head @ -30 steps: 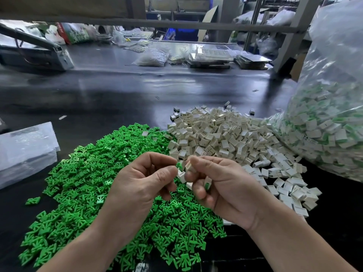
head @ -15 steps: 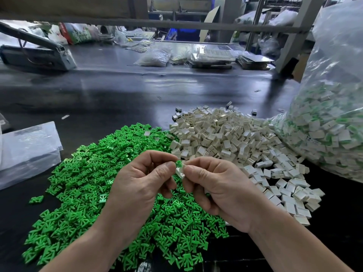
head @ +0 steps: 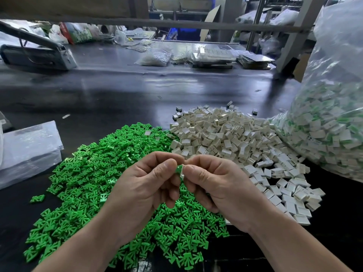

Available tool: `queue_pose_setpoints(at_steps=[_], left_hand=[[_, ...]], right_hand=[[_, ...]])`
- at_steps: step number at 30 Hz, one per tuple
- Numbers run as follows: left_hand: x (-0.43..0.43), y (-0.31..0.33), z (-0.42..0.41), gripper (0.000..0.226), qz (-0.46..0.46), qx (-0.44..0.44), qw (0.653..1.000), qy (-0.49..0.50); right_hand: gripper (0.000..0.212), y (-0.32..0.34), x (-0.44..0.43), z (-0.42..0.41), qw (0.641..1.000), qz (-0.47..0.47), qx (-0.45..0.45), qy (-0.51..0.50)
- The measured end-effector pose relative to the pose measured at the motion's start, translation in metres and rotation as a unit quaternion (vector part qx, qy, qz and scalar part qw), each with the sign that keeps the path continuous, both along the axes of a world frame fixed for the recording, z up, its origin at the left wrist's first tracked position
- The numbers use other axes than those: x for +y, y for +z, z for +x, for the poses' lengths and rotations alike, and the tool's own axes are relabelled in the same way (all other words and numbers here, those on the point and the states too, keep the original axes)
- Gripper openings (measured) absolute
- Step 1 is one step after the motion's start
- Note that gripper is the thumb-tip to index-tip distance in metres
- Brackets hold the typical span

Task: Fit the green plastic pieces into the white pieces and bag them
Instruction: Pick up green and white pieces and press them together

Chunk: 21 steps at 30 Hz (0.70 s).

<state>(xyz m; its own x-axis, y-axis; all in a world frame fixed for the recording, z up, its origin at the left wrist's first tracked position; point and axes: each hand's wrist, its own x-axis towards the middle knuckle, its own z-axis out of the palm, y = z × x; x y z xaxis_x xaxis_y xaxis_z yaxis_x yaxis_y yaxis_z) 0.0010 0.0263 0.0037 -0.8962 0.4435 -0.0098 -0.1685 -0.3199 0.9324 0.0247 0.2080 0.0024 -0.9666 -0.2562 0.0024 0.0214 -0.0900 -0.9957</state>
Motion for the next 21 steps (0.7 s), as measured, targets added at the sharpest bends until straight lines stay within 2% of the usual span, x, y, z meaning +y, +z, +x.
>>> queue_pose_setpoints(at_steps=[6, 9, 11, 13, 21], left_hand=[[0.0006, 0.0033, 0.0022, 0.06, 0.08, -0.073, 0.99, -0.094], [0.0014, 0.0029, 0.0024, 0.06, 0.11, -0.105, 0.983, -0.107], [0.0009, 0.0022, 0.0022, 0.057, 0.116, -0.114, 0.981, -0.111], [-0.0003, 0.0024, 0.0015, 0.052, 0.114, -0.119, 0.98, -0.115], [-0.0043, 0.0032, -0.0026, 0.044, 0.097, -0.142, 0.976, -0.134]], right_hand=[[0.025, -0.0004, -0.0003, 0.0009, 0.999, -0.031, -0.023, 0.019], [0.022, 0.0005, -0.0009, 0.0014, 0.998, -0.042, -0.032, 0.025], [0.04, 0.0013, -0.0006, 0.0013, 0.997, -0.048, -0.043, 0.034], [0.045, 0.0015, 0.0002, 0.0013, 0.997, -0.05, -0.049, 0.035], [0.011, 0.0029, 0.0012, 0.0006, 0.996, -0.039, -0.055, 0.057]])
